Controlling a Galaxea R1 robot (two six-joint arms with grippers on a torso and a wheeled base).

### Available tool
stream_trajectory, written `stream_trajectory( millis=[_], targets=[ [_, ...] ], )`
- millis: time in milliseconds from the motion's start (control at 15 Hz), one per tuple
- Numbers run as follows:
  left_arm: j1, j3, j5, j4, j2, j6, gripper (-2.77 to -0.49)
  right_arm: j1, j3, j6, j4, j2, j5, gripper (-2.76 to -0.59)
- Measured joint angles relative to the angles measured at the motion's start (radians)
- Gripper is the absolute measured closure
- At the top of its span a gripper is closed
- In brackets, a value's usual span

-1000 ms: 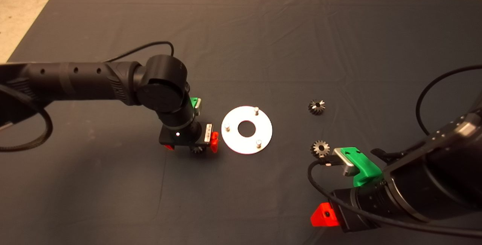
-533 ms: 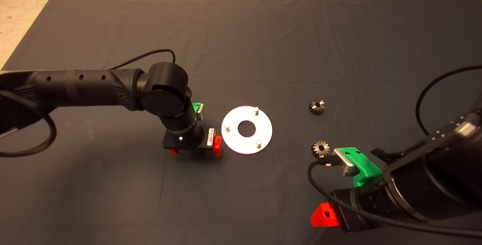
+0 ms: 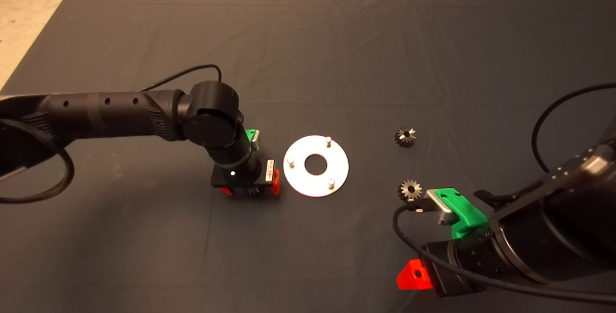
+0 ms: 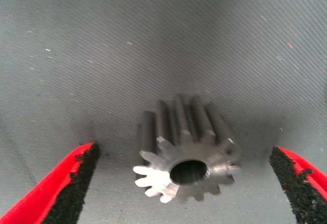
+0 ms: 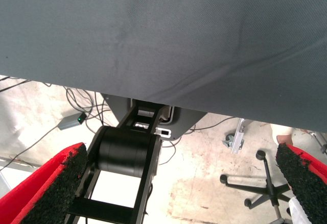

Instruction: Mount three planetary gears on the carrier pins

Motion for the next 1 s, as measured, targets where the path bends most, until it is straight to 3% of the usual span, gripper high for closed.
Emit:
stream_trajectory(
  millis=[667, 800, 1000],
  targets=[
    [0.001, 0.005, 0.018, 0.001, 0.006, 0.0, -2.12, 0.0, 0.0, 0.0, 0.0, -0.001, 0.0, -2.76],
    [0.003, 0.011, 0.025, 0.003, 0.013, 0.0, -1.96, 0.0, 0.0, 0.0, 0.0, -0.003, 0.0, -2.76],
    [0.004, 0.014, 0.012, 0.003, 0.015, -0.001, -1.82, 0.0, 0.0, 0.0, 0.0, -0.003, 0.0, -2.76]
  ],
)
